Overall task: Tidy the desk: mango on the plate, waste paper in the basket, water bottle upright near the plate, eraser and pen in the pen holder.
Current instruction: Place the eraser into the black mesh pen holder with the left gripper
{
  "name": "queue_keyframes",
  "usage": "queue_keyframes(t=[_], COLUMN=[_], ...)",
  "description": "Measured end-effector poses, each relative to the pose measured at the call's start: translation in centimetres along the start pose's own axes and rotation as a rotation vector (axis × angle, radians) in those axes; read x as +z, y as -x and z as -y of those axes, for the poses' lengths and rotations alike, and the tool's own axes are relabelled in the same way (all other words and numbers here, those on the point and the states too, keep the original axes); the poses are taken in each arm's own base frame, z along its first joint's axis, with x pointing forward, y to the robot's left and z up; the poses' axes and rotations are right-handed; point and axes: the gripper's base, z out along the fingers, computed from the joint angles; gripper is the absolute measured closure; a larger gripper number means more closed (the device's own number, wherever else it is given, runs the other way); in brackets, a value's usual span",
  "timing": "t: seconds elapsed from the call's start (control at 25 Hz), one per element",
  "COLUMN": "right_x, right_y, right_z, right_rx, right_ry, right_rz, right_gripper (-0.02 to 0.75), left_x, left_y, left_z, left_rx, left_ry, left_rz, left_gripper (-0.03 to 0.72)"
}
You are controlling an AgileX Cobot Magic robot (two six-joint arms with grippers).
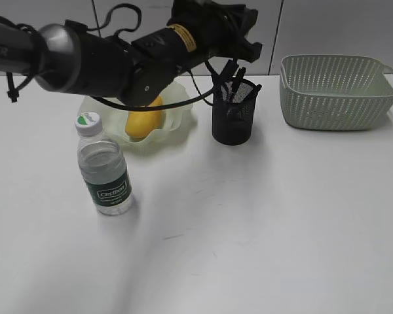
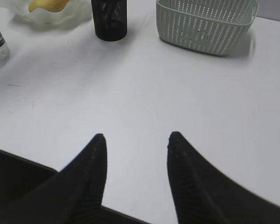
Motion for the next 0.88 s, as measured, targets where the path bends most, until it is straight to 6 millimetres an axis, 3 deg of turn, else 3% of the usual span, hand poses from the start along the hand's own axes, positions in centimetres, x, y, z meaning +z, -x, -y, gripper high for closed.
queue_keyframes(t=[0.24, 0.44, 0.56, 0.72, 0.88], right_x=[0.0, 0.0, 0.0, 0.0, 0.0], right_y=[0.0, 0.0, 0.0, 0.0, 0.0], right_z=[0.0, 0.0, 0.0, 0.0, 0.0], right_rx=[-0.001, -0.001, -0.001, -0.001, -0.001], right_ry=[-0.002, -0.002, -0.002, -0.002, -0.002], right_rz=[0.000, 0.000, 0.000, 0.000, 0.000], right_gripper=[0.408, 0.433, 0.451, 0.465, 0.470], left_x=[0.4, 0.5, 0.5, 0.0, -2.3], left_y=[-2.6, -2.7, -2.7, -1.6, 0.9], left_z=[0.2, 0.1, 0.0, -0.2, -0.7], left_rx=[-0.014, -0.028, -0.040, -0.040, -0.039], left_ry=[-0.003, 0.006, 0.014, 0.028, 0.075], left_rz=[-0.057, -0.055, -0.054, -0.131, -0.440], left_gripper=[0.536, 0.370, 0.326, 0.316, 0.349])
